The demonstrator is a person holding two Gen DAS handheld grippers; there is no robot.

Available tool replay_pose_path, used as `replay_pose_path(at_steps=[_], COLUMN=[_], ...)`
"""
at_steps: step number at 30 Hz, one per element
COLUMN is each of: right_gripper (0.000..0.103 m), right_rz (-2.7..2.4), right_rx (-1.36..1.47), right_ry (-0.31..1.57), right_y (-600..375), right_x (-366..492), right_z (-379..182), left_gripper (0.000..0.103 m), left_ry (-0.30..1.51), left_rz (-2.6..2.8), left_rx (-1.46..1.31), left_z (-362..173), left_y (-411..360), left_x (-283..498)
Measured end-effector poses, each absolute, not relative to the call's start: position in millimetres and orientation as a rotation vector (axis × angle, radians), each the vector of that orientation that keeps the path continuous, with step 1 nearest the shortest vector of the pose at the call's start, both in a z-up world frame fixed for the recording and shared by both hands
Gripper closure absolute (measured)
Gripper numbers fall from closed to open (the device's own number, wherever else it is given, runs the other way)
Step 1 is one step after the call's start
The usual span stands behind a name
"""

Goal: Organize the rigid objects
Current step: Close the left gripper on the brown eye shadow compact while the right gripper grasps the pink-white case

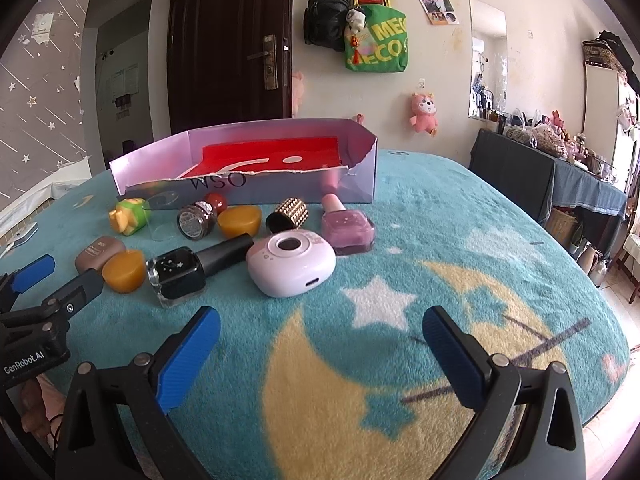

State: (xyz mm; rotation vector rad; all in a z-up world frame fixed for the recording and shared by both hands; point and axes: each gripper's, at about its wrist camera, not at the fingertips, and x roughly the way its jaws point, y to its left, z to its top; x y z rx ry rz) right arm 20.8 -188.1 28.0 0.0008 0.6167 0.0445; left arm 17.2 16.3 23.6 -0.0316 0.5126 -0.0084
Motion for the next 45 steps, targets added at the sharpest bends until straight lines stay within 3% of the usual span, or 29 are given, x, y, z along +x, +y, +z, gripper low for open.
replay_pose_path(at_steps=[30,34,45], right_gripper=[0.000,0.004,0.021], right_rz=[0.100,0.113,0.148], right_rx=[0.028,0.024,0.016], right_ry=[0.795,0.809,0.838], right_y=[-194,-193,-189], right_x=[86,89,93], right_z=[43,41,35], left_gripper=[0.004,0.005,0.023], left_ry=[0.786,0.800,0.837], left_rz=[-0.158,-0.162,-0.201], left_rx=[0.097,0.110,0.089], left_z=[35,33,31], left_y=[33,30,29], left_x=[76,81,91])
